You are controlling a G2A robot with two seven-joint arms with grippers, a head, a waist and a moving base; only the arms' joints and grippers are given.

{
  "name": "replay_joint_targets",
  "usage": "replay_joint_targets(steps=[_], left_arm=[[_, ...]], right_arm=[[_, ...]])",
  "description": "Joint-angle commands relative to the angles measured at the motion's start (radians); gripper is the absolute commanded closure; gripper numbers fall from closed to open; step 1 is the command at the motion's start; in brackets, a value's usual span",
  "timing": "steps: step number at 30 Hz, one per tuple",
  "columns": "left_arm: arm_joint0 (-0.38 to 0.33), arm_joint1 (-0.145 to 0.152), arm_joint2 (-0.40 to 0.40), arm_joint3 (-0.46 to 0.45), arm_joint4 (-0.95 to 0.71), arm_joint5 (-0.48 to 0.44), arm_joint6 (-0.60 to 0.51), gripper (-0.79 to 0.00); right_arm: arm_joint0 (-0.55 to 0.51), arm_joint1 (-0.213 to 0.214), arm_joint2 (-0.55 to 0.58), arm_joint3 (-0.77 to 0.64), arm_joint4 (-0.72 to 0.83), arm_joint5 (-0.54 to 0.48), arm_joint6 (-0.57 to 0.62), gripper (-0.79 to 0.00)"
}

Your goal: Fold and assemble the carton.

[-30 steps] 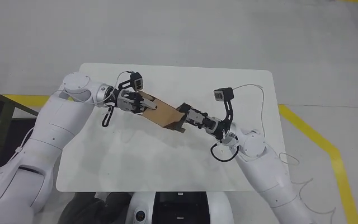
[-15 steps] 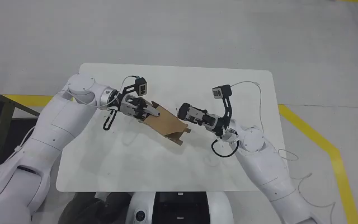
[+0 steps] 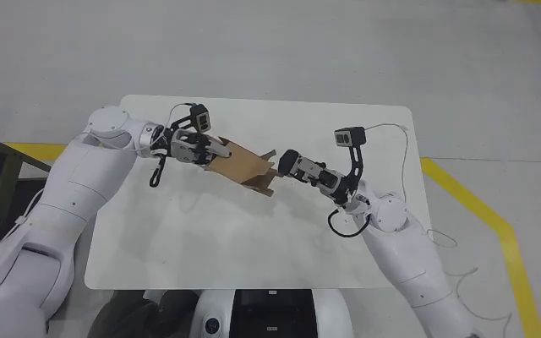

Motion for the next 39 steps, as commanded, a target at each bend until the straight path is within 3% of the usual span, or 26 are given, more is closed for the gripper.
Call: replay_joint_targets(steps=[1, 11, 21, 39], left_arm=[[0.001, -0.004, -0.009, 0.016, -0.023, -0.003, 0.003, 0.000], [-0.005, -0.022, -0.017, 0.030, 0.002, 0.000, 0.008, 0.000], [-0.012, -0.039, -0.017, 0.053, 0.037, 0.010, 0.001, 0.000], [-0.044, -0.085, -0.011, 0.113, 0.061, -0.006, 0.048, 0.000]], right_arm=[[-0.006, 0.000, -0.007, -0.006, 0.006, 0.007, 0.009, -0.785], [0.037, -0.020, -0.095, 0.027, 0.049, -0.007, 0.046, -0.785], [0.058, -0.023, -0.095, 0.030, 0.050, -0.049, 0.043, -0.785], [0.093, -0.054, -0.211, 0.089, 0.102, -0.032, 0.076, -0.785]])
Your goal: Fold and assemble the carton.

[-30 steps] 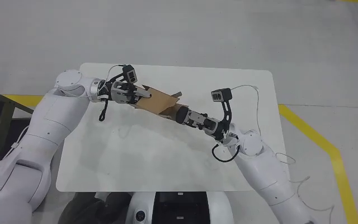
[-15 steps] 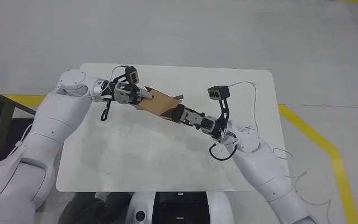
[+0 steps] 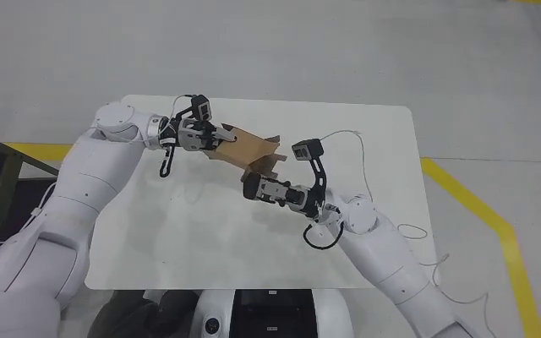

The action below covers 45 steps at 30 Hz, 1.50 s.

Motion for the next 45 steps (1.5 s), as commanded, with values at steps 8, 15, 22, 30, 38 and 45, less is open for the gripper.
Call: replay_joint_targets(steps=[8, 15, 22, 30, 38, 45], left_arm=[[0.015, -0.006, -0.022, -0.007, -0.003, -0.002, -0.016, 0.000], [0.025, 0.001, -0.065, 0.013, -0.017, 0.008, -0.051, 0.000], [0.024, 0.014, -0.108, 0.025, -0.028, 0.029, -0.056, 0.000], [0.034, 0.028, -0.107, -0.048, -0.065, 0.080, -0.056, 0.000], [0.027, 0.038, -0.073, -0.105, -0.075, 0.100, -0.056, 0.000], [0.013, 0.040, -0.042, -0.120, -0.114, 0.115, -0.056, 0.000]], right_arm=[[0.034, -0.021, -0.042, 0.028, -0.028, -0.004, -0.048, -0.785], [0.018, -0.018, -0.014, 0.022, -0.039, -0.038, -0.055, -0.785], [-0.091, 0.027, 0.132, -0.087, -0.200, 0.012, -0.089, -0.785], [-0.169, 0.055, 0.219, -0.143, -0.387, 0.186, -0.169, -0.785], [-0.166, 0.058, 0.225, -0.100, -0.402, 0.248, -0.188, -0.785], [-0.155, 0.058, 0.222, -0.066, -0.393, 0.276, -0.198, -0.785]])
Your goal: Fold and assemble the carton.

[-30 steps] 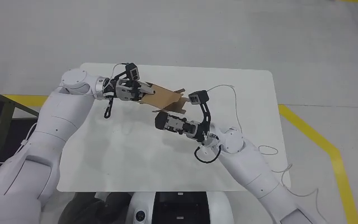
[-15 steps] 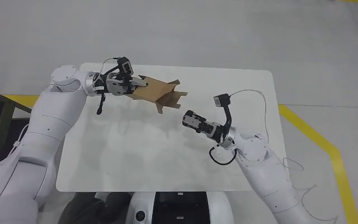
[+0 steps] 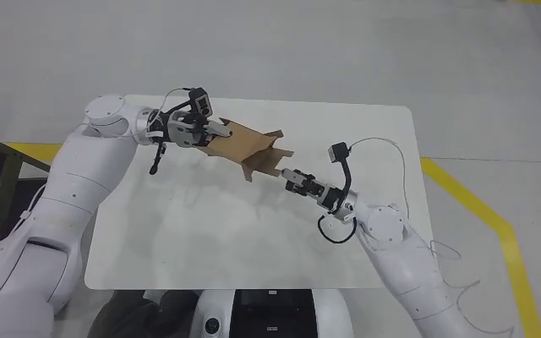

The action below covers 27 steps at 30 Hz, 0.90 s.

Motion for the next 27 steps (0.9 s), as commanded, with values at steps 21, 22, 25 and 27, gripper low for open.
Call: replay_joint_targets(steps=[21, 22, 25, 27], left_arm=[[-0.042, -0.007, 0.139, -0.001, -0.055, 0.007, 0.000, 0.000], [-0.044, -0.007, 0.142, 0.003, -0.055, 0.003, 0.000, 0.000], [-0.050, -0.007, 0.148, 0.015, -0.054, -0.007, 0.000, 0.000], [-0.053, -0.008, 0.151, 0.021, -0.060, -0.010, 0.000, 0.000]], right_arm=[[0.079, -0.023, -0.092, 0.044, 0.017, -0.029, -0.015, -0.785], [0.081, -0.024, -0.094, 0.044, 0.016, -0.030, -0.016, -0.785], [0.081, -0.024, -0.099, 0.042, 0.014, -0.035, -0.018, -0.785], [0.079, -0.025, -0.100, 0.040, 0.007, -0.039, -0.024, -0.785]])
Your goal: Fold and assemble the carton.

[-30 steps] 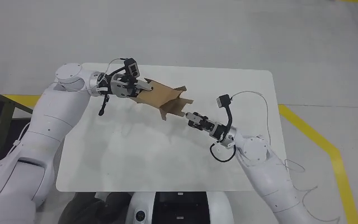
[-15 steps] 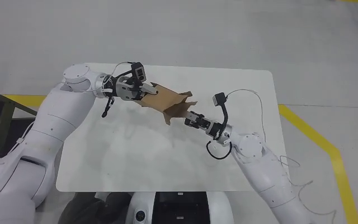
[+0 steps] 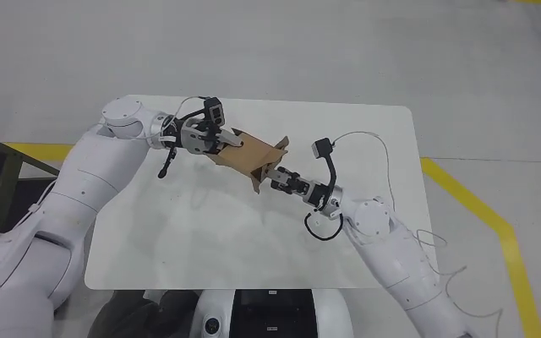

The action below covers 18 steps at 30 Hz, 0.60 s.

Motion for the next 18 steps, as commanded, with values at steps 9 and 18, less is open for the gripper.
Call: replay_joint_targets(steps=[9, 18], left_arm=[[-0.012, -0.008, 0.015, 0.013, -0.023, -0.004, 0.000, 0.000], [-0.027, -0.020, 0.030, 0.025, -0.039, 0.003, 0.000, 0.000]], right_arm=[[-0.001, -0.005, -0.017, 0.001, -0.018, -0.008, -0.030, -0.785], [0.014, -0.012, -0.033, 0.002, -0.037, -0.004, -0.063, -0.785]])
